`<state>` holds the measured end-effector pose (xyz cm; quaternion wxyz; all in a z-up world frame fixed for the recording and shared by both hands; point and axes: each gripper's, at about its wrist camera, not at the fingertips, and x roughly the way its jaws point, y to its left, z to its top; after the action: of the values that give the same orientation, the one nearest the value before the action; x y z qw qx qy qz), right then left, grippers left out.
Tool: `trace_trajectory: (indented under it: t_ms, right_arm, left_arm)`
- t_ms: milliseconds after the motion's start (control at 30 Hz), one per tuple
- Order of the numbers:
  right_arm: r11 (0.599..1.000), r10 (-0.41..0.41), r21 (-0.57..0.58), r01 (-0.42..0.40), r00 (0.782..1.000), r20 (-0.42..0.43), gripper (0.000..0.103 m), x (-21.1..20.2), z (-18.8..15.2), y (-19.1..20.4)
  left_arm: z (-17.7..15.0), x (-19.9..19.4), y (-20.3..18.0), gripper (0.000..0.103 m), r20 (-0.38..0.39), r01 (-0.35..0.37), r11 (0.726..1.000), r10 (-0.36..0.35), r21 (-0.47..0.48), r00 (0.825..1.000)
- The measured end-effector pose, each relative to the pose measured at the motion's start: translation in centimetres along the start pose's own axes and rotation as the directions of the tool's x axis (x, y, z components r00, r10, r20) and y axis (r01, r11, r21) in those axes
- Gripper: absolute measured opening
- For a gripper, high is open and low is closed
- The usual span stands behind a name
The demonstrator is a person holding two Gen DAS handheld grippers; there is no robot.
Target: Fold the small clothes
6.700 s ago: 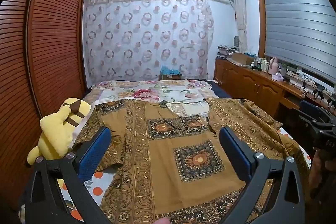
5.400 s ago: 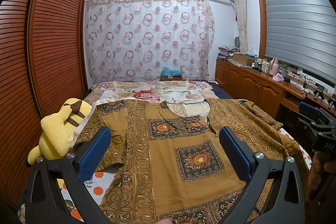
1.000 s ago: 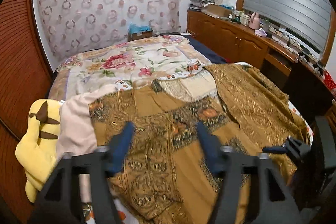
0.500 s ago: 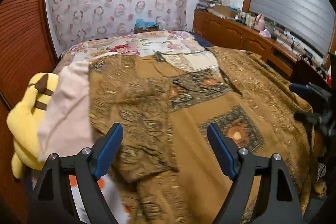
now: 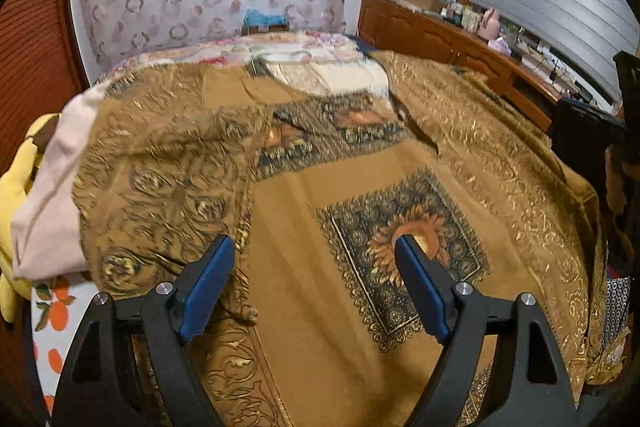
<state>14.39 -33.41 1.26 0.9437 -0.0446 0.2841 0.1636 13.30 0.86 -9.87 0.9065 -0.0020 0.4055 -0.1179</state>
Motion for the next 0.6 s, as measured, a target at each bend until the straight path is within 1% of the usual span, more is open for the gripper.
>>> trace_trajectory:
  t_ms: [100, 233, 300, 333, 400, 467, 500, 533, 567, 600]
  right_arm:
    - [0.999, -0.031, 0.042, 0.033, 0.998, -0.055, 0.074, 1.6, -0.6, -2.1]
    - [0.993, -0.031, 0.109, 0.044, 0.992, -0.12, 0.069, 4.2, -0.4, -3.5]
    - [0.983, -0.005, 0.179, 0.032, 0.989, -0.147, 0.069, 5.1, -0.7, -4.5]
    - [0.979, -0.011, 0.197, 0.043, 0.987, -0.161, 0.069, 5.7, -0.4, -5.0]
    - [0.978, -0.032, 0.195, 0.07, 0.982, -0.188, 0.068, 6.4, -0.7, -5.1]
    - [0.976, -0.016, 0.208, 0.06, 0.978, -0.208, 0.068, 7.0, -0.9, -5.4]
    - [0.975, -0.004, 0.217, 0.051, 0.977, -0.215, 0.065, 7.3, -0.8, -5.6]
    - [0.974, 0.007, 0.224, 0.045, 0.975, -0.223, 0.061, 7.7, -0.8, -5.5]
    - [0.973, 0.009, 0.228, 0.045, 0.974, -0.227, 0.059, 7.8, -0.9, -5.4]
    - [0.972, 0.012, 0.231, 0.043, 0.973, -0.23, 0.053, 8.4, -0.7, -5.6]
  left_arm:
    - [-0.5, 0.7, 0.1, 0.083, -0.032, -0.011, 1.0, 0.011, 0.006, 0.999]
    - [-0.8, 1.0, 0.0, 0.083, -0.048, -0.03, 0.999, 0.031, 0.023, 0.998]
    - [-0.9, 1.2, -0.1, 0.083, -0.051, -0.039, 0.999, 0.041, 0.036, 0.998]
    - [-1.0, 1.3, -0.1, 0.083, -0.052, -0.045, 0.998, 0.047, 0.042, 0.998]
    - [-1.2, 1.3, -0.4, 0.083, -0.052, -0.06, 0.996, 0.063, 0.059, 0.997]
    - [-1.2, 1.3, -0.6, 0.083, -0.056, -0.07, 0.995, 0.074, 0.068, 0.996]
    - [-1.2, 1.4, -0.7, 0.084, -0.056, -0.073, 0.995, 0.077, 0.071, 0.995]
    - [-1.2, 1.4, -0.7, 0.088, -0.059, -0.067, 0.995, 0.072, 0.072, 0.996]
    - [-1.2, 1.5, -0.7, 0.09, -0.064, -0.059, 0.995, 0.064, 0.076, 0.996]
    - [-1.2, 1.5, -0.7, 0.092, -0.066, -0.058, 0.995, 0.064, 0.08, 0.996]
